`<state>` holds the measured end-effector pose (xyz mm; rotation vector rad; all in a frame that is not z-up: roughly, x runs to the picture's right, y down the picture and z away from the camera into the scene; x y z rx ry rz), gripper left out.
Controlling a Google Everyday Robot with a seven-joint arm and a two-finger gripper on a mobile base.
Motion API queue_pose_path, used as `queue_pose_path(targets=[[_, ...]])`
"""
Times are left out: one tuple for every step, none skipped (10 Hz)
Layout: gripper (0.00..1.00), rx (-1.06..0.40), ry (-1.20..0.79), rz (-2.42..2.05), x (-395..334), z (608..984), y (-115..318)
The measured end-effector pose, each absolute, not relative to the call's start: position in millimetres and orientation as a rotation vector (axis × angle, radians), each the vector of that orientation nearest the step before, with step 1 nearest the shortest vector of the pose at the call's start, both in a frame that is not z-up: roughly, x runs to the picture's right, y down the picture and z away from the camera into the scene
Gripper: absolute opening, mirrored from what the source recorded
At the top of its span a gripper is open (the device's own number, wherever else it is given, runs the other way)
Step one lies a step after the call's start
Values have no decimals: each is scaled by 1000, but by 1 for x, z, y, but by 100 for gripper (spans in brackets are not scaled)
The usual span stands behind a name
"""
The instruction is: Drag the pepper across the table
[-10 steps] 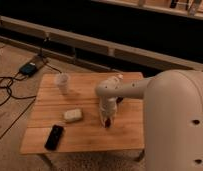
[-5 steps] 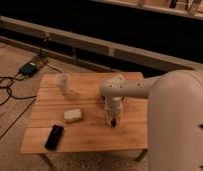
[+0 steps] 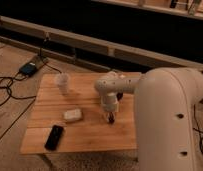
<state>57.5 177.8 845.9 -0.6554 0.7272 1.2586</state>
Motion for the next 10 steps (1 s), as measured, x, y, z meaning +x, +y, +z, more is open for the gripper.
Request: queue_pose_path(targets=[[20,-664,714,1215,40,848,173],[20,-674,705,1191,29,847,172],[20,-688,692,1162,16,845,172],[20,-702,680,1137,3,841,173],[20,-722,674,1105,-8,835,179],[20,-743,676,1078,-17,828,186],[20,-757,686,1060,-20,824,194],[20,-773,697,1043,-22,819,201],[20,-786,712,1028,-23,815,209],[20,-796,727,1016,-21,811,214]])
